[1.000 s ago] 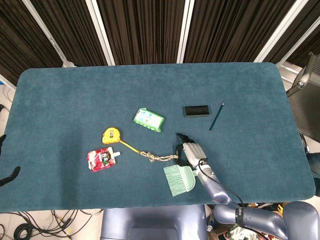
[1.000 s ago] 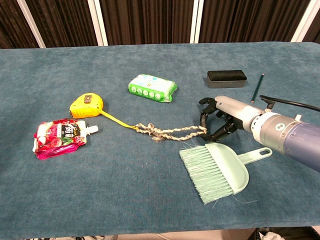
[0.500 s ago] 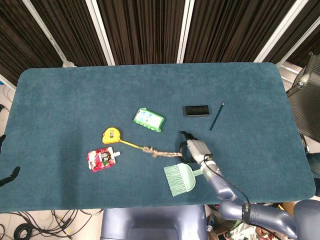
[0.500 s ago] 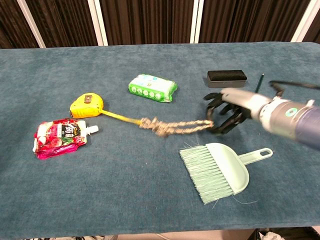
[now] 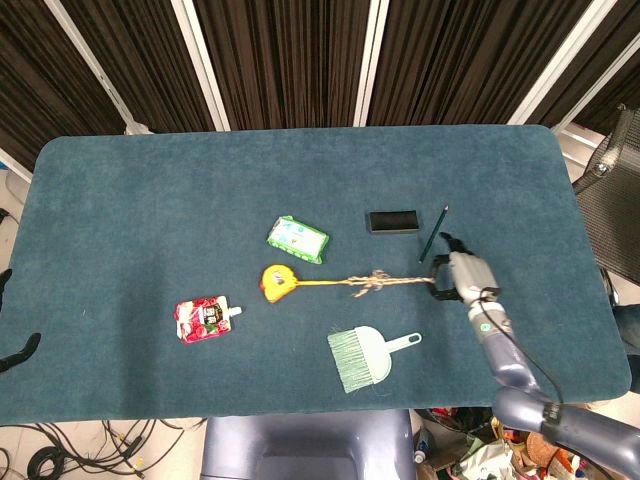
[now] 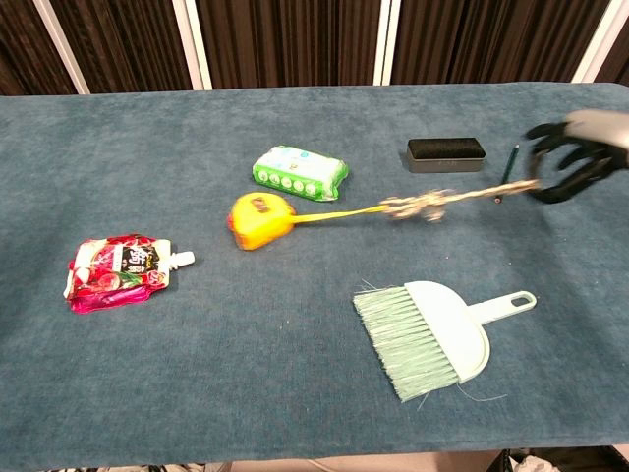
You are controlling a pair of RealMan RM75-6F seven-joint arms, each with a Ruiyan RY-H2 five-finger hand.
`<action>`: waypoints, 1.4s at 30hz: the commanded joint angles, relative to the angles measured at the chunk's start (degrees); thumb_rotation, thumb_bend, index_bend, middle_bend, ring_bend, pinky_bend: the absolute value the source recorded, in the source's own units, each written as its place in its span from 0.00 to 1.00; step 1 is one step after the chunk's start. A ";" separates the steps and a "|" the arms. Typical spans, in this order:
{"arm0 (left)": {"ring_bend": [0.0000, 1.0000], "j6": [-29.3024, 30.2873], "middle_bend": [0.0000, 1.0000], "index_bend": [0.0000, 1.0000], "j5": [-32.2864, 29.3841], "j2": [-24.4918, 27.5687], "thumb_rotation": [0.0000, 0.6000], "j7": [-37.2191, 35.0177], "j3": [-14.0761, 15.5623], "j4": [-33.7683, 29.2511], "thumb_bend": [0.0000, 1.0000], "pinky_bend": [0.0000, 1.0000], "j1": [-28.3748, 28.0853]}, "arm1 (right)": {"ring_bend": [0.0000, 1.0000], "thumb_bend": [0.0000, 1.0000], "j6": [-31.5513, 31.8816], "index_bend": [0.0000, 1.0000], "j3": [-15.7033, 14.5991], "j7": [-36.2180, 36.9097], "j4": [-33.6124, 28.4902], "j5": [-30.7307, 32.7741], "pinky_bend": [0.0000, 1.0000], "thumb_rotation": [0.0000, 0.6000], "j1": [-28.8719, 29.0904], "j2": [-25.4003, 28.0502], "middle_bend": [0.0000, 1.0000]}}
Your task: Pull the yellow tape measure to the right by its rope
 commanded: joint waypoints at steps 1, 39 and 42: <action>0.00 0.06 0.00 0.04 0.03 -0.02 1.00 0.00 0.01 0.01 0.24 0.00 0.02 | 0.02 0.38 0.85 0.65 -0.47 1.25 -0.08 0.39 0.15 1.00 -2.23 3.77 0.00; 0.00 -0.22 0.00 0.04 -0.03 -0.20 1.00 0.75 0.08 -0.12 0.24 0.00 -0.20 | 0.00 0.37 -0.54 0.64 3.54 3.94 -2.77 1.68 0.15 1.00 -4.25 15.12 0.00; 0.00 -0.15 0.00 0.04 -0.09 -0.14 1.00 0.59 0.05 -0.16 0.24 0.00 -0.14 | 0.00 0.33 -1.72 0.46 2.45 2.31 -6.26 1.01 0.14 1.00 -3.91 16.71 0.00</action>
